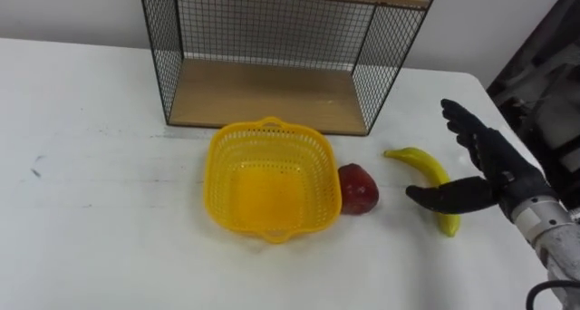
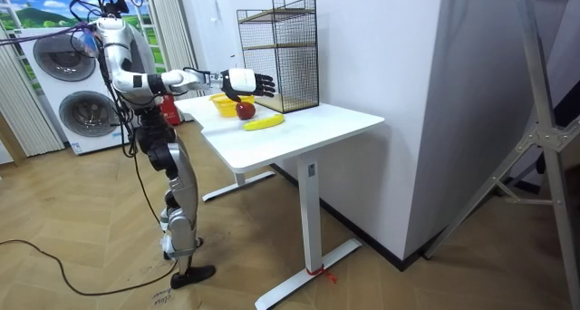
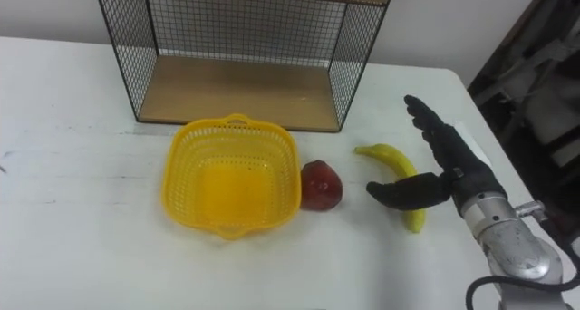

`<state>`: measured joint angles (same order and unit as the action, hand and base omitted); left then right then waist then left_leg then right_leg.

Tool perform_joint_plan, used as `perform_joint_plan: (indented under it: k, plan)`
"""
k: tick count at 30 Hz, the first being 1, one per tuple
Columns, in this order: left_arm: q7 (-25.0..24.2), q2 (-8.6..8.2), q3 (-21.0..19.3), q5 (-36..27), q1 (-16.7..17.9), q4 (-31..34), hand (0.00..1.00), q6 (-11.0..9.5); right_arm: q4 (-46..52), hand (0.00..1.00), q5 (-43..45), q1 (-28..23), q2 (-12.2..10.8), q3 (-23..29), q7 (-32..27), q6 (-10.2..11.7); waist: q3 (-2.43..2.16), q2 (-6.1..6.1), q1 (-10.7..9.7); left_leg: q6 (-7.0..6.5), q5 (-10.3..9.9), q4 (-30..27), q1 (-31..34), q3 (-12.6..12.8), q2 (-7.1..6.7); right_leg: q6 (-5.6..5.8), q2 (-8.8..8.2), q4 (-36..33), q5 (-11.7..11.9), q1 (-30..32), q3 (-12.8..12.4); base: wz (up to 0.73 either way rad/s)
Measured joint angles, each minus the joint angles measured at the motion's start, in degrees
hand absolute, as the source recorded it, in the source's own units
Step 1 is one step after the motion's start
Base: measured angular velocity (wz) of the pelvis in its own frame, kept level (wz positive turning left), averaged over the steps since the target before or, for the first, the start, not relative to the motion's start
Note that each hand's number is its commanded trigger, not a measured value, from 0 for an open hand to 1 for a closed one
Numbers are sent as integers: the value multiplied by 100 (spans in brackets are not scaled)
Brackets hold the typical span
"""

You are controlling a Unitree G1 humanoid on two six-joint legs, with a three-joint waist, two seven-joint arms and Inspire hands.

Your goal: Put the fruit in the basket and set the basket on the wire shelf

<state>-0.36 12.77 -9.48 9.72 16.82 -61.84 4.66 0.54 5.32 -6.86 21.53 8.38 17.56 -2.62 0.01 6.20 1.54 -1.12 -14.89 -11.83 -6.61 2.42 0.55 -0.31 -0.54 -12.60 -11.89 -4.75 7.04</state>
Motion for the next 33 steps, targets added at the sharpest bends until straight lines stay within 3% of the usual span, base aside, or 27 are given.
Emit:
perform_joint_plan:
  k: [10, 16, 20, 29, 33]
  plan:
    - [12, 6, 87, 4, -86, -6, 0, 0, -86, 0, 183, -19, -1, -139, 135, 6, -8, -33, 60, 0, 0, -13, -5, -24, -5, -1, -2, 0, 2, -15, 14, 1]
    - [11, 40, 334, 4, -100, -6, 0, 0, -185, 0, 302, -30, -2, -456, 242, 2, -4, -41, 66, 0, 1, -29, -21, -2, -3, 0, 0, -1, 11, -29, -11, -1]
    - [-27, 63, 631, 0, -107, -7, 0, -5, -244, 0, 424, -28, -3, -710, 322, 3, 23, -66, 107, -1, 0, -23, -105, 2, -2, 7, 9, 15, 19, -111, -49, 0]
    - [-42, 59, 739, 6, -154, -19, 0, -7, -484, 0, 540, -17, -5, -895, 540, 3, 80, -156, 269, -2, -1, 2, -79, -11, 3, 2, 21, 15, 55, -93, -47, 0]
    - [-43, 55, 740, 6, -194, -19, 0, -7, -533, 0, 619, 3, -5, -939, 644, 6, 78, -190, 327, -2, -1, -3, -56, -11, 3, 1, 21, 15, 55, -69, -46, 0]
